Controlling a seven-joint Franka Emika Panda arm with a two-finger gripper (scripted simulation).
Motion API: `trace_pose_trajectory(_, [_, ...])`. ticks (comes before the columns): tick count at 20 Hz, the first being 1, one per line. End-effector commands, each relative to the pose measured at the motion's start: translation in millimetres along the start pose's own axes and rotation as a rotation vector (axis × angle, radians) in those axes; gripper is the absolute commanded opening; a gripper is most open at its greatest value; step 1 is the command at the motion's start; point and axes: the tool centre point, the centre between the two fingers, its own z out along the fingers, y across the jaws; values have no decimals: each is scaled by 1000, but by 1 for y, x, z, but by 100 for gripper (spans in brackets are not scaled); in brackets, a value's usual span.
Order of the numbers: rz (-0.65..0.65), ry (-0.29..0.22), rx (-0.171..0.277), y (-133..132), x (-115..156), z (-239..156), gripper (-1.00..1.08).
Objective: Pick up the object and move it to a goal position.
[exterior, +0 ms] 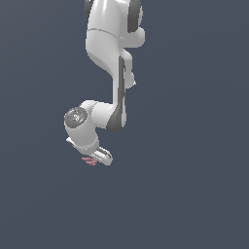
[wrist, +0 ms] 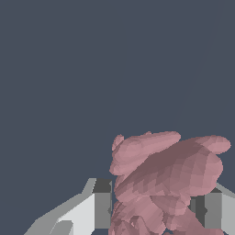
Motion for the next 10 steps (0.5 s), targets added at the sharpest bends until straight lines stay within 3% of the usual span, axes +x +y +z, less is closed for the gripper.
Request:
trace_pose_trajectory(1, [0,1,0,0,-2,-3,-100])
trace_pose_trajectory(10, [0,0,1,2,-21,-34,-100])
